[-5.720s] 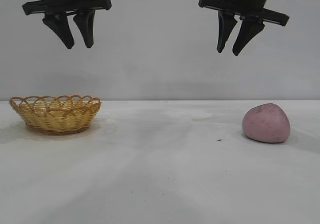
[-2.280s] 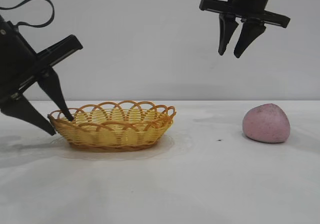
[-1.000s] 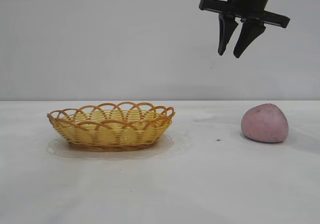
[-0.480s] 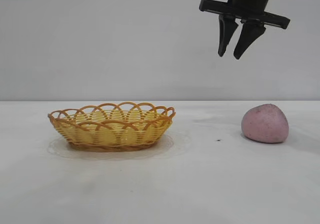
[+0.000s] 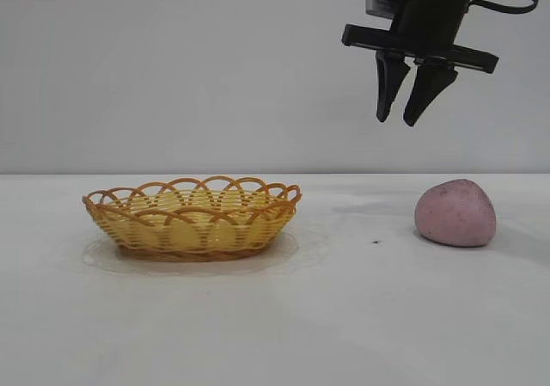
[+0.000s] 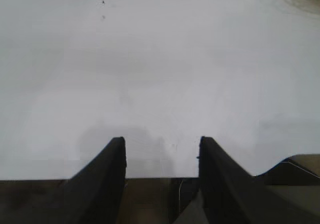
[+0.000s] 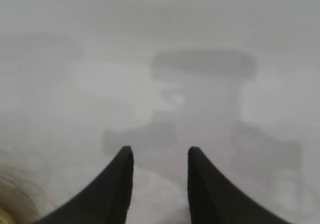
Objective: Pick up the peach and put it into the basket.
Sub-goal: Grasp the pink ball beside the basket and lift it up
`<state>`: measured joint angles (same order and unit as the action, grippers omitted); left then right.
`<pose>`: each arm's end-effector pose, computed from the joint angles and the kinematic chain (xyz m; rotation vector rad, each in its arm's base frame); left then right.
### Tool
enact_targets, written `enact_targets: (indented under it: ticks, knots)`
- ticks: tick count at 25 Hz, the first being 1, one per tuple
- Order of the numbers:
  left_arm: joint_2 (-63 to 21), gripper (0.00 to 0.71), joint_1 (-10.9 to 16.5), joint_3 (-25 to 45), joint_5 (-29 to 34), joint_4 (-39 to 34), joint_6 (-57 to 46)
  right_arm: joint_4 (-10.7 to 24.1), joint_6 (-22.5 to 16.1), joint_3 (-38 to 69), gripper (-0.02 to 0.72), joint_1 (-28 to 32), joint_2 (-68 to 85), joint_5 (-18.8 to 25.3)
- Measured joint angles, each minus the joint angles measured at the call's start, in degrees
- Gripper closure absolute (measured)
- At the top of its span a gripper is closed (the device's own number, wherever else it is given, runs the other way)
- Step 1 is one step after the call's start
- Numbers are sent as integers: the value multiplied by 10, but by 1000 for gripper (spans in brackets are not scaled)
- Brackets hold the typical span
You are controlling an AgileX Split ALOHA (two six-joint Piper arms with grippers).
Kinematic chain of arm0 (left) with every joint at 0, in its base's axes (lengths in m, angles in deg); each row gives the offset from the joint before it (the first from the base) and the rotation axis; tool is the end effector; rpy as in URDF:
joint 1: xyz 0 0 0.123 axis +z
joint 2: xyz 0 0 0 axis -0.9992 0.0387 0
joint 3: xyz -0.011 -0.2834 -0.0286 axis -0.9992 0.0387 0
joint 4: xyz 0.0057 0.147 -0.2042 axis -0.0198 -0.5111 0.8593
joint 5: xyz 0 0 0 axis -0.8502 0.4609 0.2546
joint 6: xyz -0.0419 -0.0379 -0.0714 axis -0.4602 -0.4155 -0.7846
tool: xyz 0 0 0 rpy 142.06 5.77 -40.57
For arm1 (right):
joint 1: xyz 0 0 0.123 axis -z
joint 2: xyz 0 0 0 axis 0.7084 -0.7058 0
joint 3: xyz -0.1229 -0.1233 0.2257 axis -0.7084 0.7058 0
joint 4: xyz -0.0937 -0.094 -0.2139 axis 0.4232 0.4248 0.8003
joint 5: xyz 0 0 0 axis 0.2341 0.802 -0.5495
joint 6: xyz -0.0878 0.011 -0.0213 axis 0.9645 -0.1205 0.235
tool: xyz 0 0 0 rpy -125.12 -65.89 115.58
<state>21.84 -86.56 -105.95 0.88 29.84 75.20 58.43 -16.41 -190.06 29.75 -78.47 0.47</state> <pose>0.0149 0.0003 0.2699 -0.0219 2.2530 0.0125 0.4420 0.1325 0.2078 -0.2484 2.8417 0.2475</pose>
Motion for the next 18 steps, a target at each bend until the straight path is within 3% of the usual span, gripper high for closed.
enact_targets:
  ticks: [5,10,18]
  knots:
    - [-88,375,0,1,1,3,0,28,0,0,492,0,0,54]
    - [-93,375,0,2,1,4,0,32,0,-1,492,0,0,114]
    - [-94,375,0,5,1,4,0,17,0,46,492,0,-12,123]
